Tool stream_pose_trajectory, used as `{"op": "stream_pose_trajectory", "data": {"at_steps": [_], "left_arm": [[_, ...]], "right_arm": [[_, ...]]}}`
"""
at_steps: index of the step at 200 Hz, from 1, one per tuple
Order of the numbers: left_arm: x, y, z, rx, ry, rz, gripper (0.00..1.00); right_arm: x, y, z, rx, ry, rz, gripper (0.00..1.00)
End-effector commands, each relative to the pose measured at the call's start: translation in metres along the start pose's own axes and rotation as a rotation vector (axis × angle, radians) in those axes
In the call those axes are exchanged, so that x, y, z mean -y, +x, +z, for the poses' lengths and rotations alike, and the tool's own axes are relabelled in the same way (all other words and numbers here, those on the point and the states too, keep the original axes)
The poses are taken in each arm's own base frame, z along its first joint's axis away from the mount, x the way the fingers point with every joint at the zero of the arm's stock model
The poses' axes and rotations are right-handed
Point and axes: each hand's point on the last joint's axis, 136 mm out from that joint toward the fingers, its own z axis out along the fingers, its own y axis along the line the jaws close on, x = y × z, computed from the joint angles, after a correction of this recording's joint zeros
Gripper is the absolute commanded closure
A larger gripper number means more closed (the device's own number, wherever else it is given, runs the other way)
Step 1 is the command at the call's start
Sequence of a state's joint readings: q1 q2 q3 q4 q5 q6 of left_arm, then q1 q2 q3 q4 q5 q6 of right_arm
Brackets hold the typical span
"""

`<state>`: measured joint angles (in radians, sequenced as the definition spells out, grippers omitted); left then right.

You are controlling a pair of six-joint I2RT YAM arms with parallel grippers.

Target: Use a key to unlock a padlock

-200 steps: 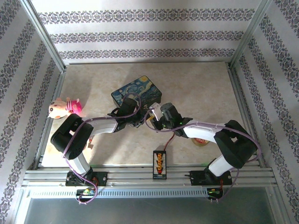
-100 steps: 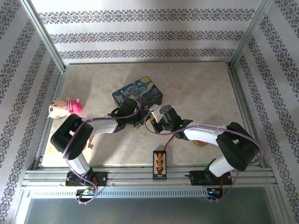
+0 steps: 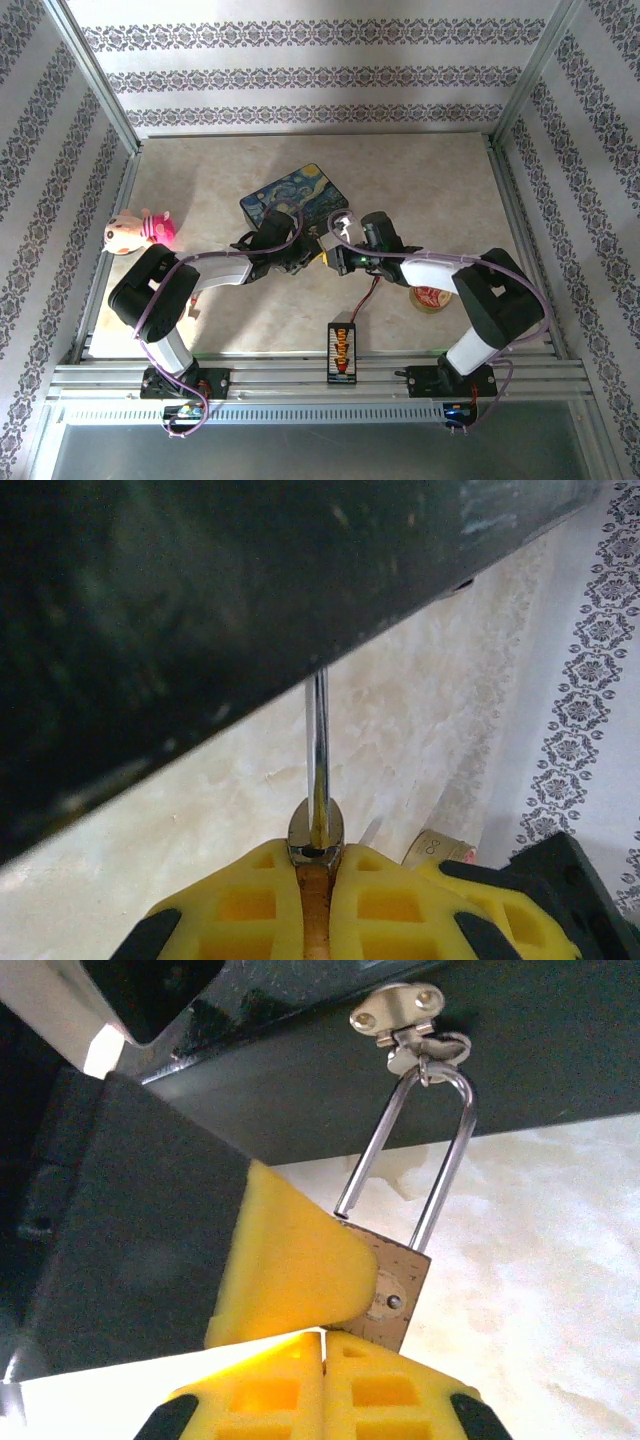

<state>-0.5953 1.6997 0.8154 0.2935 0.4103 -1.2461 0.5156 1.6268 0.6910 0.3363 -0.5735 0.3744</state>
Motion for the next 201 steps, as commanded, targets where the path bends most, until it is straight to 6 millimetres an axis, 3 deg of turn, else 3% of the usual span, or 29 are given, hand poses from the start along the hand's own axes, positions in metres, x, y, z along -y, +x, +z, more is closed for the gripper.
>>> {"op": "stream_pose_trajectory", "data": {"at_steps": [1, 73, 77, 102, 111, 129, 162, 201], "left_arm": [[-0.014, 0.026, -0.002, -0.11, -0.035, -0.048, 0.99], [-0.014, 0.024, -0.001, -0.102, -0.017, -0.073, 0.83], [-0.014, 0.024, -0.002, -0.103, -0.017, -0.072, 0.75], [-0.013, 0.023, -0.003, -0.096, -0.015, -0.072, 0.59], [-0.012, 0.023, -0.004, -0.092, -0.013, -0.069, 0.46], [-0.01, 0.022, -0.006, -0.084, -0.012, -0.06, 0.37], [-0.008, 0.019, -0.012, -0.066, -0.022, -0.04, 0.0], [-0.002, 0.013, -0.028, -0.017, -0.047, 0.025, 0.01]], "right_arm": [[0.012, -0.014, -0.002, 0.059, -0.073, 0.171, 1.0], [0.014, -0.022, -0.006, 0.107, -0.137, 0.281, 1.0], [0.014, -0.022, -0.007, 0.108, -0.138, 0.285, 1.0], [0.015, -0.022, -0.007, 0.118, -0.137, 0.308, 1.0], [0.016, -0.021, -0.006, 0.119, -0.131, 0.318, 1.0], [0.017, -0.019, -0.005, 0.119, -0.125, 0.328, 1.0], [0.017, -0.017, -0.002, 0.124, -0.118, 0.332, 1.0], [0.017, -0.015, 0.002, 0.13, -0.101, 0.33, 1.0]]}}
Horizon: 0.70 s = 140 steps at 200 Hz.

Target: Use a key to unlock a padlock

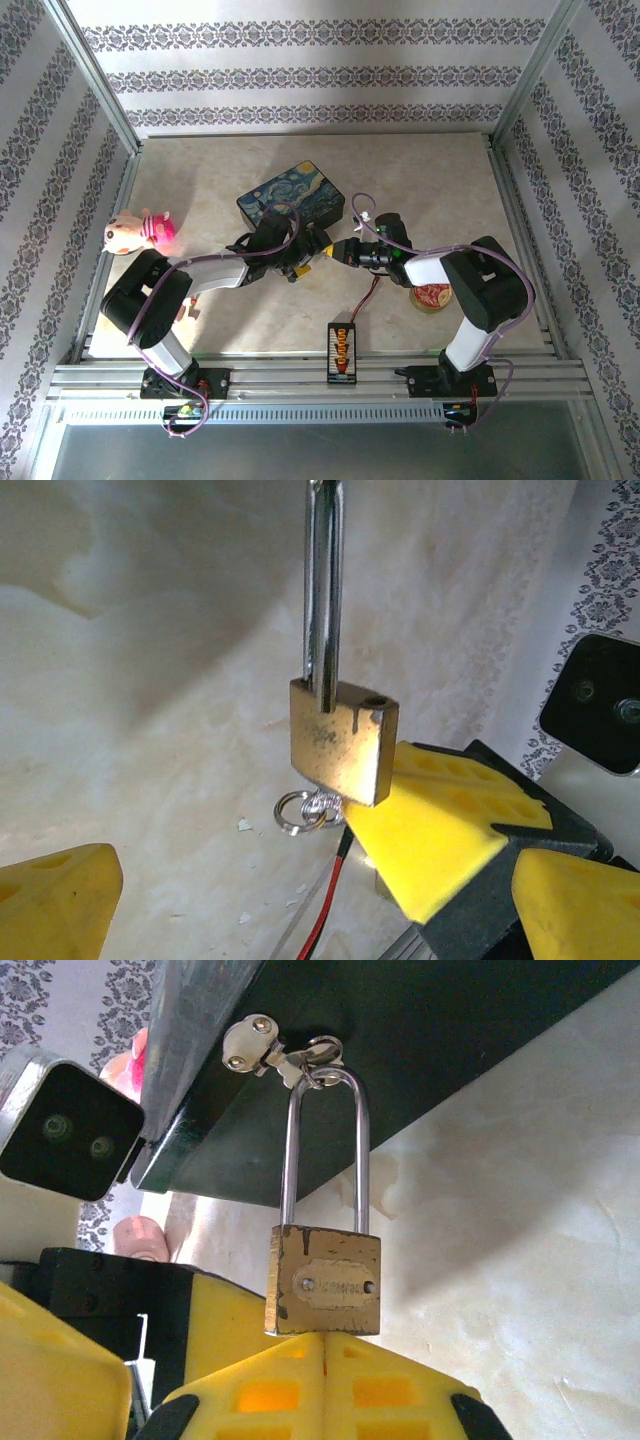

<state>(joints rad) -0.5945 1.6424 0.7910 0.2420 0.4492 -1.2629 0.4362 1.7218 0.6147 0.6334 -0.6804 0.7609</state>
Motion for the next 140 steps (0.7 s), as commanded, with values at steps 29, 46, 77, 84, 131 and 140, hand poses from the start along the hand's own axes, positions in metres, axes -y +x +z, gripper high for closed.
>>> {"op": "stream_pose_trajectory", "data": {"at_steps": [29, 46, 77, 84, 131, 140], "left_arm": [[0.009, -0.007, -0.036, 0.106, -0.054, 0.139, 0.01], [0.013, -0.013, -0.052, 0.159, -0.074, 0.184, 0.01], [0.021, -0.024, -0.079, 0.259, -0.108, 0.272, 0.01], [0.022, -0.025, -0.084, 0.273, -0.112, 0.282, 0.01], [0.016, -0.026, -0.089, 0.294, -0.129, 0.291, 0.01], [0.015, -0.026, -0.088, 0.294, -0.133, 0.29, 0.01]], "right_arm": [[-0.004, -0.007, 0.005, 0.064, -0.008, 0.004, 1.0], [-0.008, -0.008, 0.005, 0.083, -0.011, -0.002, 1.0], [-0.016, 0.001, 0.007, 0.092, 0.005, -0.02, 1.0], [-0.018, 0.004, 0.007, 0.096, 0.013, -0.021, 1.0], [-0.028, 0.025, 0.007, 0.123, 0.053, -0.049, 1.0], [-0.029, 0.025, 0.007, 0.131, 0.059, -0.054, 1.0]]}}
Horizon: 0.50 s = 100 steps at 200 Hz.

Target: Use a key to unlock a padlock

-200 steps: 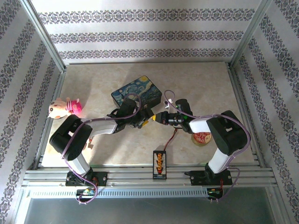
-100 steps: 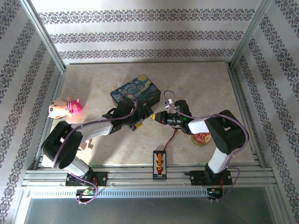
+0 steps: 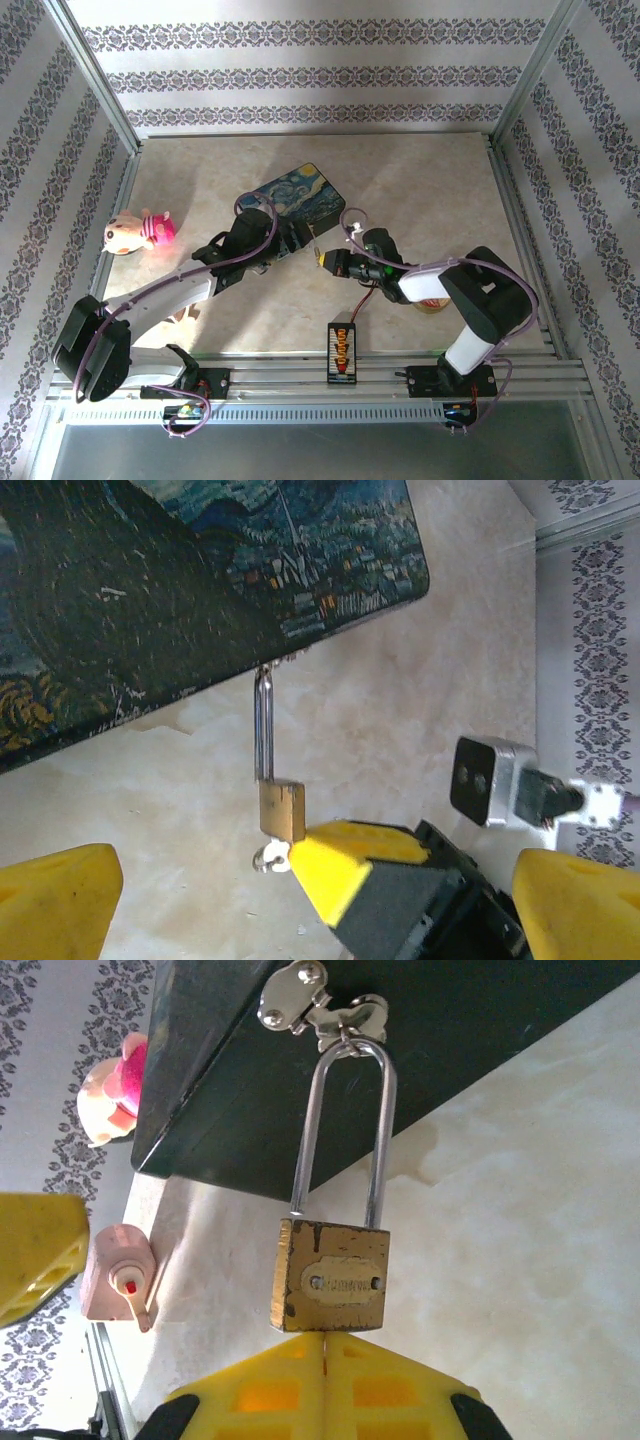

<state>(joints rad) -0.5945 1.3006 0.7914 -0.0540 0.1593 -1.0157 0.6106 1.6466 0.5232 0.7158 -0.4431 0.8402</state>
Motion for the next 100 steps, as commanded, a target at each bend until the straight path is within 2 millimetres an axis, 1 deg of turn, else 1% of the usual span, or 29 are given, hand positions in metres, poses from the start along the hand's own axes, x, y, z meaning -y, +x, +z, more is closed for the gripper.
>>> {"op": "stream_pose_trajectory", "data": {"at_steps": [1, 24, 31, 53, 71, 100], "left_arm": [[-0.01, 0.002, -0.001, 0.005, -0.05, 0.041, 0.01], [-0.011, 0.001, 0.002, 0.008, -0.057, 0.045, 0.01], [-0.011, 0.001, 0.002, 0.009, -0.059, 0.045, 0.01], [-0.013, 0.001, 0.004, 0.011, -0.064, 0.043, 0.01], [-0.015, 0.001, 0.003, 0.013, -0.068, 0.039, 0.01], [-0.015, 0.001, 0.001, 0.02, -0.072, 0.041, 0.01]], "right_arm": [[-0.008, -0.005, -0.004, 0.066, 0.007, -0.025, 1.0], [-0.008, -0.016, -0.003, 0.107, 0.029, -0.051, 1.0], [-0.004, -0.016, -0.002, 0.105, 0.051, -0.052, 1.0], [-0.003, -0.026, 0.006, 0.118, 0.061, -0.081, 1.0], [-0.002, -0.031, 0.014, 0.114, 0.064, -0.094, 1.0], [0.003, -0.034, 0.022, 0.102, 0.064, -0.093, 0.93]]}}
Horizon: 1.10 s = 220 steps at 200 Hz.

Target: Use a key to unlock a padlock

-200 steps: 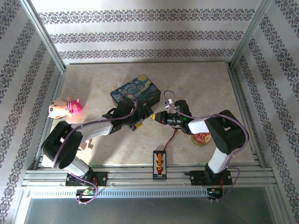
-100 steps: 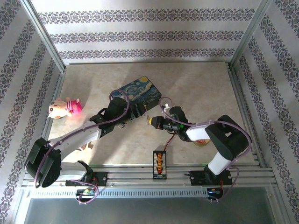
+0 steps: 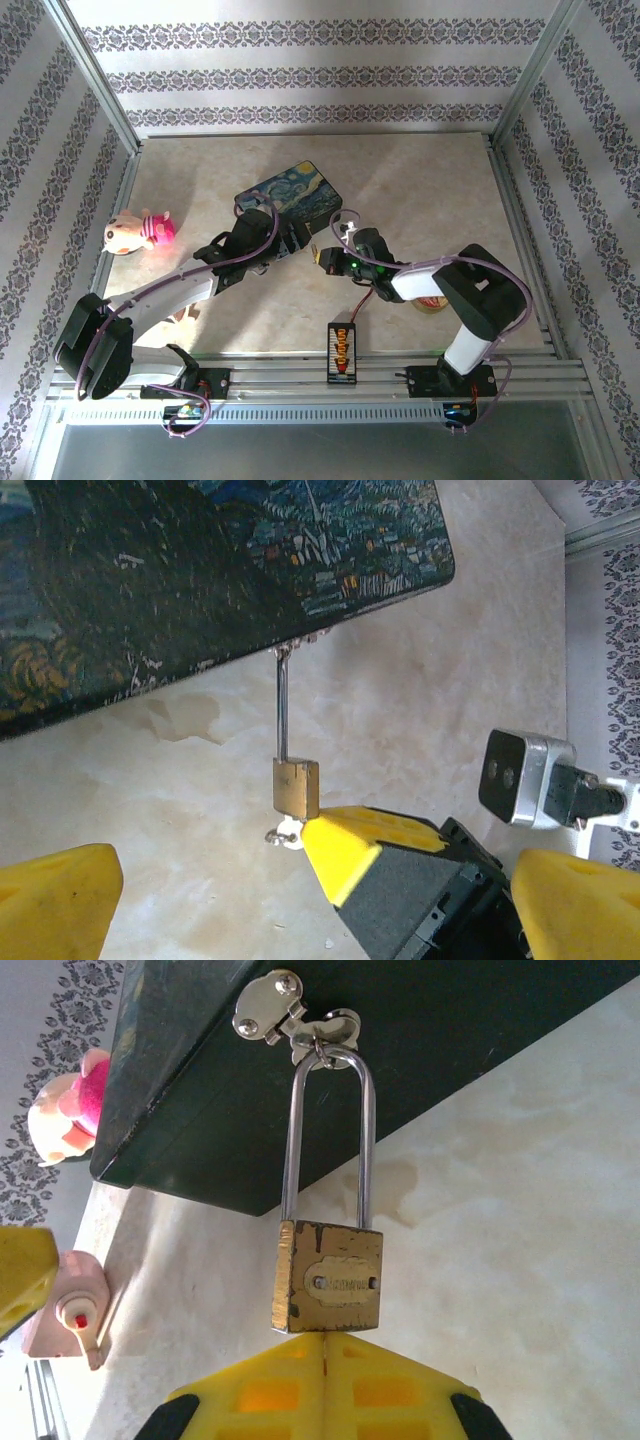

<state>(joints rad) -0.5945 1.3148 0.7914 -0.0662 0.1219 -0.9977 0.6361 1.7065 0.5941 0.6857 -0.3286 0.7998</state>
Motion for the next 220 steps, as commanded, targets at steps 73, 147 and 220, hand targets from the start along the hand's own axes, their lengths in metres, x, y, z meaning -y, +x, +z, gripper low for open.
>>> {"op": "stream_pose_trajectory", "data": {"at_steps": [73, 147, 220], "left_arm": [[-0.012, -0.003, -0.007, 0.036, -0.065, 0.035, 0.01], [-0.025, -0.046, -0.029, 0.139, -0.249, 0.194, 0.01], [-0.059, -0.089, -0.015, 0.115, -0.477, 0.304, 0.01]], "right_arm": [[0.01, -0.025, 0.003, 0.035, -0.004, -0.041, 0.83], [0.009, -0.023, 0.006, -0.084, 0.061, -0.237, 0.68], [0.018, -0.037, 0.021, -0.134, 0.005, -0.181, 0.7]]}}
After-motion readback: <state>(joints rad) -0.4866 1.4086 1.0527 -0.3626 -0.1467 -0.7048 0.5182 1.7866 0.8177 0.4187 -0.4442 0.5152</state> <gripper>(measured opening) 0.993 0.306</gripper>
